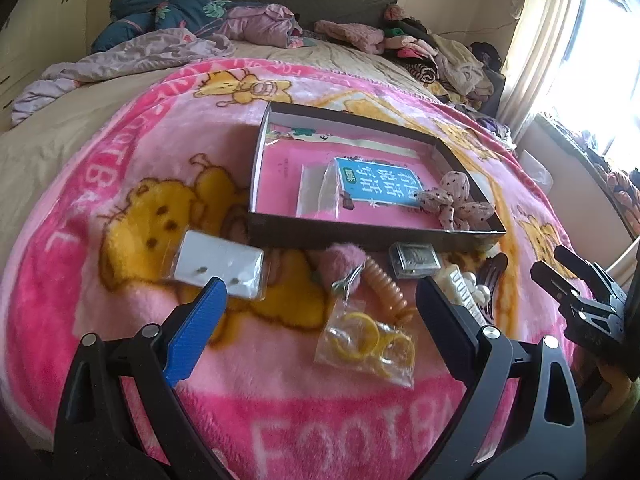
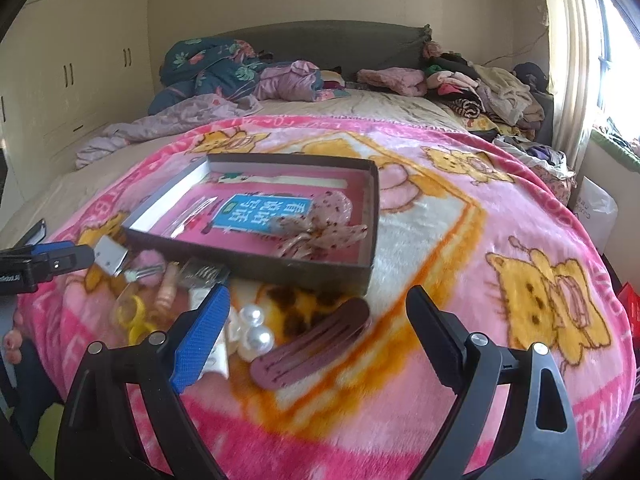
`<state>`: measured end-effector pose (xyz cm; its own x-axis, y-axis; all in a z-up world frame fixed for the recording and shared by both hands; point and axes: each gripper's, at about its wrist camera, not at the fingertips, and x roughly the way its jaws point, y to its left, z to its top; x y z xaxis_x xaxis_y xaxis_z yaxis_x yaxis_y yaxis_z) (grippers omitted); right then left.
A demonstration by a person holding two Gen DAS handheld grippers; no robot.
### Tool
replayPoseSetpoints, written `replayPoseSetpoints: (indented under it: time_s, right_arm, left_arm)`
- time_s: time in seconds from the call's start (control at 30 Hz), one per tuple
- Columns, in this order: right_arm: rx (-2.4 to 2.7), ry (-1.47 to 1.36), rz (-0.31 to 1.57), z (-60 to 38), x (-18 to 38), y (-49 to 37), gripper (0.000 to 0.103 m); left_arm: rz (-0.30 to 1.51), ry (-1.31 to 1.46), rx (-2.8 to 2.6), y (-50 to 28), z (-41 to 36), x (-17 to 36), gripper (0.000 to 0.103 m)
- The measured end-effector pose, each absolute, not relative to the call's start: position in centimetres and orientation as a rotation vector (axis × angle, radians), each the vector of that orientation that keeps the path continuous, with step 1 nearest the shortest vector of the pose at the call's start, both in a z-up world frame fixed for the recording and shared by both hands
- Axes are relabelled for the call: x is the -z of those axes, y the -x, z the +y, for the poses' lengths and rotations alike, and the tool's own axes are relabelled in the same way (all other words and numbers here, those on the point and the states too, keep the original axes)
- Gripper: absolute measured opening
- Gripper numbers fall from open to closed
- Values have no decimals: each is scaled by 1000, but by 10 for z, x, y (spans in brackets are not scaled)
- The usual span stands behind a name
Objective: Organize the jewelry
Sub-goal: 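Lift both tools out of the box back over the remaining jewelry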
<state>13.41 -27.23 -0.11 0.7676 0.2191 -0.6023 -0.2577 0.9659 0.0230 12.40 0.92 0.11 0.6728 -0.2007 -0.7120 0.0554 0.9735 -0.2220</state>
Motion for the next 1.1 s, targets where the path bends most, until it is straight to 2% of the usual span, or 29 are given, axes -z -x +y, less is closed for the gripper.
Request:
replayPoseSetpoints:
  time_s: [1.1]
  right_arm:
    - [-426, 128, 731, -225, 35, -92, 85]
  left_arm:
    - [889, 126, 126, -77, 11, 31, 87]
